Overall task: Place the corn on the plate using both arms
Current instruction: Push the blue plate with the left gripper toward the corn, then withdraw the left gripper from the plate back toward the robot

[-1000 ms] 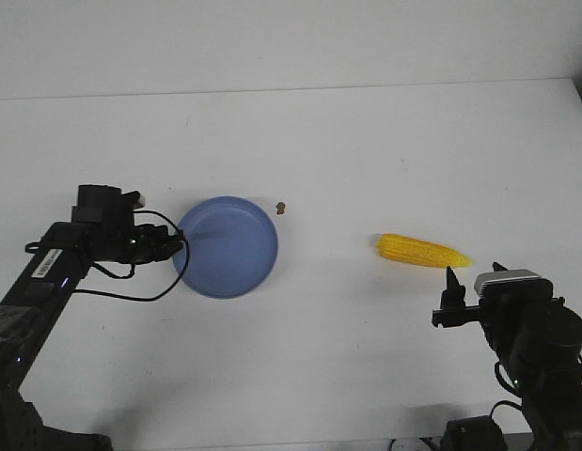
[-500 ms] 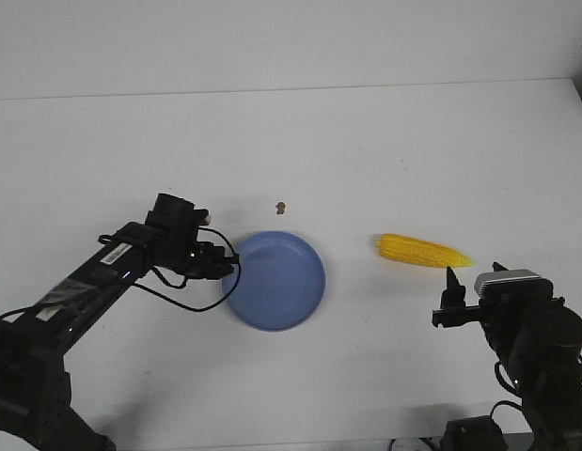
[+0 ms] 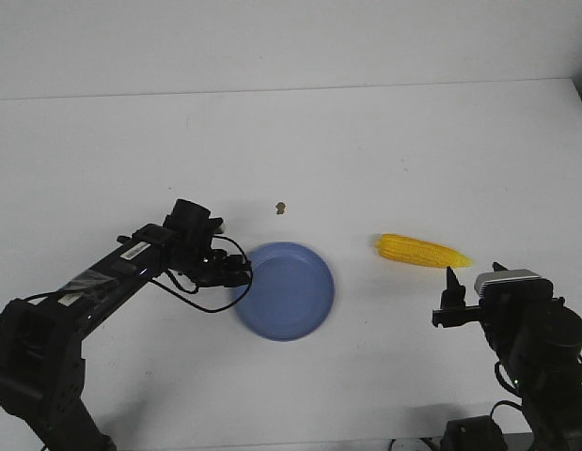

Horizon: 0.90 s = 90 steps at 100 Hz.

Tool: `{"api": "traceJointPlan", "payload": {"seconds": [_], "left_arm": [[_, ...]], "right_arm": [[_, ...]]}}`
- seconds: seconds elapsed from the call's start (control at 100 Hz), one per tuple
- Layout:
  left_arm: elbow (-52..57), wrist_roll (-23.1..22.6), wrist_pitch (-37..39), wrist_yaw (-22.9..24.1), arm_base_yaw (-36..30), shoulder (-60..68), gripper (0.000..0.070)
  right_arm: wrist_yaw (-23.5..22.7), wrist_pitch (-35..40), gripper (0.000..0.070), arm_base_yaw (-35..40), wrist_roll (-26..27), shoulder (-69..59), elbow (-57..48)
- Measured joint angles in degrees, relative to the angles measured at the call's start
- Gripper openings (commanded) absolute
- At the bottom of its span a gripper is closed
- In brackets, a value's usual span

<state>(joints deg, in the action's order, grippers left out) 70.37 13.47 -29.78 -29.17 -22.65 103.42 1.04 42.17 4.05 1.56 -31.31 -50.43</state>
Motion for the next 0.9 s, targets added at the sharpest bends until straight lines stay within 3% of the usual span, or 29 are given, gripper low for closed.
{"api": "traceJointPlan", "payload": {"seconds": [0.14,0.47,0.61,0.76,0.9], "left_arm": [[0.4,0.2,0.0,-0.9,-0.4,-0.3,0.0516],[0.5,0.0,0.8,0.1,0.5,-0.7,0.0517],[0.4,-0.8,1.1,5.5,1.6,-1.9,0.0521],[-0.5,-2.3,0.7,14.0,3.9,-6.9,0.0599],[-0.4,-3.8,1.8,17.2,6.8,-16.3,0.0597]], "right_arm": [[0.0,0.0,0.0506,0.0,0.0,0.0,0.0],[0.0,0.0,0.0506,0.0,0.0,0.0,0.0],[0.0,0.0,0.0506,0.0,0.0,0.0,0.0],[0.0,0.0,0.0506,0.0,0.0,0.0,0.0],[0.0,0.0,0.0506,0.0,0.0,0.0,0.0]]}}
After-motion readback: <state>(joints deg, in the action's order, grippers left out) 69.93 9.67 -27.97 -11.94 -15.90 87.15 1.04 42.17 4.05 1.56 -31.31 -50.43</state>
